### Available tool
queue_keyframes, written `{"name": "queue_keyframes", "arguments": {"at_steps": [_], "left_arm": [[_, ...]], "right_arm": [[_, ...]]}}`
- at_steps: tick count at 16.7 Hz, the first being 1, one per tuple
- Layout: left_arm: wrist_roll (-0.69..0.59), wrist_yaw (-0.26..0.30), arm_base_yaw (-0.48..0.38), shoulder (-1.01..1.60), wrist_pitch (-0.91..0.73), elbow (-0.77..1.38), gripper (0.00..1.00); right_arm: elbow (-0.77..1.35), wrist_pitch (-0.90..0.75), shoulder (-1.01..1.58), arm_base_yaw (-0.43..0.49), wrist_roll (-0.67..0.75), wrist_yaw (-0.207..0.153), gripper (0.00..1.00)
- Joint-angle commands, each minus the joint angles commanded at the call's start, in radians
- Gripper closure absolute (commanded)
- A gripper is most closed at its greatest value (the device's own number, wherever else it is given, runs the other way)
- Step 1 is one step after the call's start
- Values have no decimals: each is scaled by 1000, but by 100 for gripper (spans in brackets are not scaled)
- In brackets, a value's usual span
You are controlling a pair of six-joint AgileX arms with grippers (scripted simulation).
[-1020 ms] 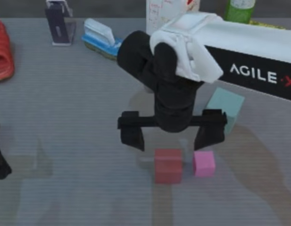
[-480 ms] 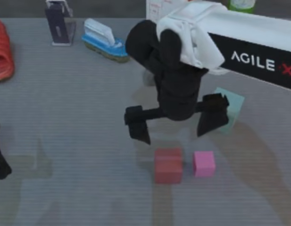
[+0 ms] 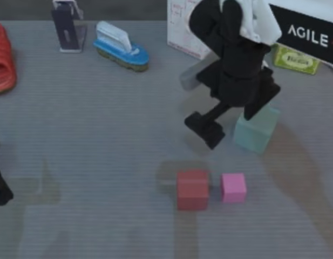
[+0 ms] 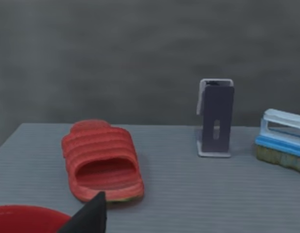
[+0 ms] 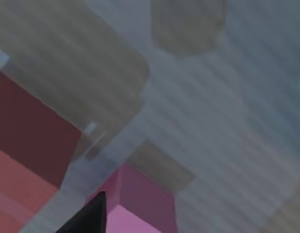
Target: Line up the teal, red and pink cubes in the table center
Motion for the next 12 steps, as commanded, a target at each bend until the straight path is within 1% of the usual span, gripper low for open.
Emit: {"name": "queue_keyframes", "arguments": {"at_steps": [3, 6, 9, 12], "left_arm": [[0, 0, 0, 0, 0, 0, 0], [0, 0, 0, 0, 0, 0, 0], [0, 0, 0, 0, 0, 0, 0], [0, 0, 0, 0, 0, 0, 0]], "right_arm": [[37, -14, 22, -75, -258, -3, 0], [65, -18, 29, -133, -426, -3, 0], [78, -15, 27, -162, -498, -2, 0], [78, -15, 27, -163, -501, -2, 0]]}}
